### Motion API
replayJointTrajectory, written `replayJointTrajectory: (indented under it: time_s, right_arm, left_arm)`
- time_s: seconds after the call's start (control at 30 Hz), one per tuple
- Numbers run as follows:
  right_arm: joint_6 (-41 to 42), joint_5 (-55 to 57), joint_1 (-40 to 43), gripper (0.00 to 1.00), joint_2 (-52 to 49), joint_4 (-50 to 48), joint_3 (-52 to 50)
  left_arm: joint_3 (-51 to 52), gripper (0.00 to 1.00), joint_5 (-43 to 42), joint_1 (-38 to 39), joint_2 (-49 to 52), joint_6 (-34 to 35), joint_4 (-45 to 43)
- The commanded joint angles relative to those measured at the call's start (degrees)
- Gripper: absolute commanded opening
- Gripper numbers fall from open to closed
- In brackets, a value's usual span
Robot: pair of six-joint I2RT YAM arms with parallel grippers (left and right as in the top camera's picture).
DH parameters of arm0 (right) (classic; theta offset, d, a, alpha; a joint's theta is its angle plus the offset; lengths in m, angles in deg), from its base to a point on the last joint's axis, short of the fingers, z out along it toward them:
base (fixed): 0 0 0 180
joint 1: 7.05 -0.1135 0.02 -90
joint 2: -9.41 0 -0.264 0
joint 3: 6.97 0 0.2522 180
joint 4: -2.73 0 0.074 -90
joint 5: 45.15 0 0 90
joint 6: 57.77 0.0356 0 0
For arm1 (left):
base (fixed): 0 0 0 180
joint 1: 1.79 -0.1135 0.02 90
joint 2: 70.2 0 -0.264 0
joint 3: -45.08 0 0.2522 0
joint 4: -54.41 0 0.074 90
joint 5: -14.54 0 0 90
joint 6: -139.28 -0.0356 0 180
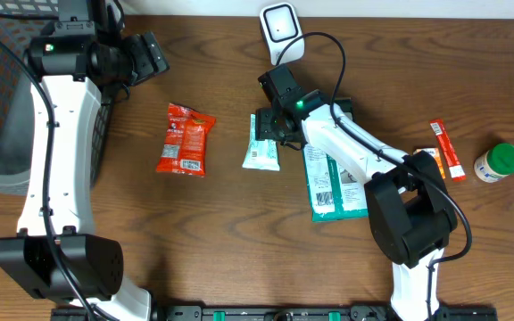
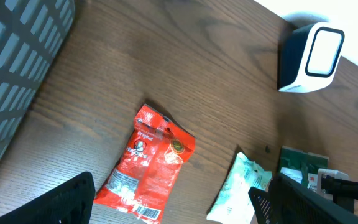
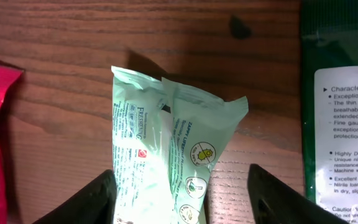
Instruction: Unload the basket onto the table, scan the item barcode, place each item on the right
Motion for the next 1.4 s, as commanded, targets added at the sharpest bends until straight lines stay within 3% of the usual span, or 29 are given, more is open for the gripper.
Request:
replayJointTrajectory:
  time_s: [0.0,0.3,0.57,0.8,0.97,1.2,1.37]
  right_arm:
    - [1.01,0.20,0.07,0.60,-1.84,-0.07,-0.37]
    - [2.14,-4.96,0.13,0.52,-5.27,0.22,-0.39]
    - [2.12,-4.59,0.13,0.30,-5.38,0.26,-0.46]
    - [2.12,-4.59,0.20,0.24,-5.55,0.42,-1.22]
    - [1.70,-4.63,0.61,0.01,-5.60,0.35,-2.25]
    - [-2.99,-6.60,2.69,0.01,-1.05,0.28,-2.23]
    - [-9.14,-17.97,6.29,0.01,2.91,1.62,-2.23]
  left_arm:
    - [-1.36,0.89,0.37,-0.15,-0.98,-0.76,0.11]
    - [-1.36,0.89,0.37,-0.15,-0.98,-0.76,0.11]
    - [-1.36,0.90,0.37,-0.15,-0.98,-0.76,0.11]
    - [-1.36,0.90,0.37,-0.15,-0.98,-0.76,0.11]
    - [-1.36,0.90,0.37,-0.15,-0.98,-0.76,0.11]
    - [-1.36,0.89,0.37,-0.15,-0.98,-0.76,0.11]
    - [-1.36,0.90,0.37,-0.15,-0.98,-0.76,0.11]
